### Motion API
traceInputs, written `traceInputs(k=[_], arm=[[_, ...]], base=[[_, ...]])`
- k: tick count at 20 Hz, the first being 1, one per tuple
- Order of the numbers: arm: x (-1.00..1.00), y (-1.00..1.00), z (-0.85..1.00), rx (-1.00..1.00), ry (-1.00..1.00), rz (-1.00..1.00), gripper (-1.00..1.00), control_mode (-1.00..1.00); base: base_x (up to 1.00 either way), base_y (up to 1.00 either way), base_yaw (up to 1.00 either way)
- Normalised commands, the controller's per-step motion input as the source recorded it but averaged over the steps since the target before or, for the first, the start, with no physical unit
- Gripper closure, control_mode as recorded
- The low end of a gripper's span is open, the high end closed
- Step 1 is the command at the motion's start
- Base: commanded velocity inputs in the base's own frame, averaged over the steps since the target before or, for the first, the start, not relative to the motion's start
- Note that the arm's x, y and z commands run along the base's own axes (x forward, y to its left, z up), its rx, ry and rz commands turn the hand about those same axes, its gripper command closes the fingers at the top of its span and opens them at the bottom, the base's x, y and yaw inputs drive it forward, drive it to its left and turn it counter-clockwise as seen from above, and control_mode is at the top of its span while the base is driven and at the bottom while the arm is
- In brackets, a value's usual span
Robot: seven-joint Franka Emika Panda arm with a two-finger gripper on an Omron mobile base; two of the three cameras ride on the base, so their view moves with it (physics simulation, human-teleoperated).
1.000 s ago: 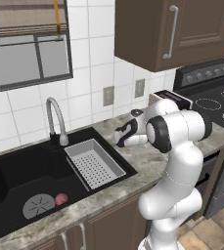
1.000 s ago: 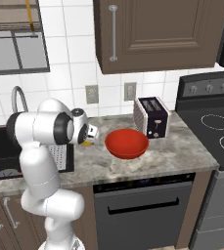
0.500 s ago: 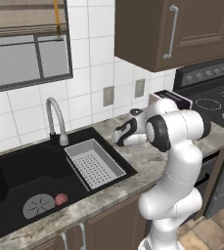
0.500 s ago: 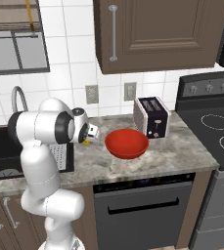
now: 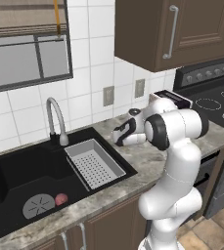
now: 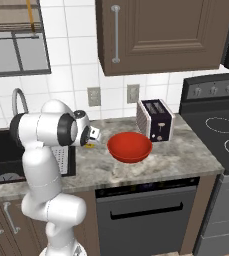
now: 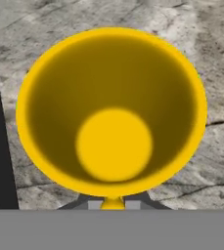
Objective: Clear the mugs and bowl far away from the sink.
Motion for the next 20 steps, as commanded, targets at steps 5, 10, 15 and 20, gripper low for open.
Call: traceInputs(k=[5,10,15,20], arm=[[-0.1,0.1,0.06,0.0,-0.05,-0.02,1.0,-1.0],[-0.42,0.02,0.62,-0.02,-0.21,0.0,1.0,-1.0],[-0.33,0.0,0.59,-0.04,-0.06,0.0,1.0,-1.0],[-0.41,0.0,0.81,0.0,-0.01,-0.02,1.0,-1.0]], base=[[0.0,0.0,0.0],[0.0,0.0,0.0],[0.0,0.0,0.0],[0.0,0.0,0.0]])
